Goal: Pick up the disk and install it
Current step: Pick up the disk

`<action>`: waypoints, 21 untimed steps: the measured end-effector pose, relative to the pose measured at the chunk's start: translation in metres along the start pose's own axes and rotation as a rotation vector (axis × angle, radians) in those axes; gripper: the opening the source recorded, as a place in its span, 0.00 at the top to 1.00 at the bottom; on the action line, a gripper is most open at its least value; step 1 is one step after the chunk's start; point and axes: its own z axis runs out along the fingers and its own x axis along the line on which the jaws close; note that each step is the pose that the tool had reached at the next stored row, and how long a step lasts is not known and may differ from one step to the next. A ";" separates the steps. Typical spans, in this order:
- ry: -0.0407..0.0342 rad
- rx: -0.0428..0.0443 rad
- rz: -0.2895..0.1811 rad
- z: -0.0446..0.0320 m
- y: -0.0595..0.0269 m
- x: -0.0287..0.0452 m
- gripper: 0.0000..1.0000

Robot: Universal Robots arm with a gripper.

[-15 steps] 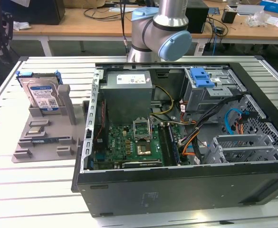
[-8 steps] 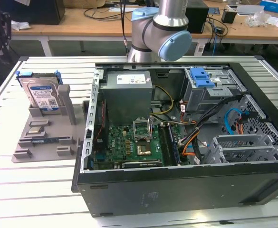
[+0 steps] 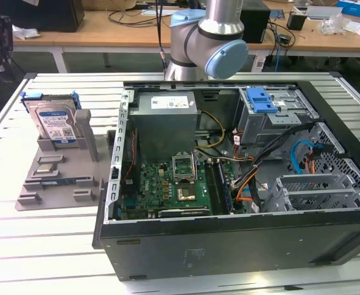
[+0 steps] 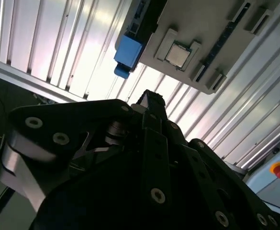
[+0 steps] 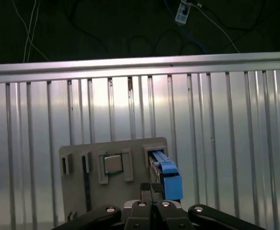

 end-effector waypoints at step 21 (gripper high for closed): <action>0.0119 -0.0063 -0.270 0.0000 0.0000 0.0000 0.89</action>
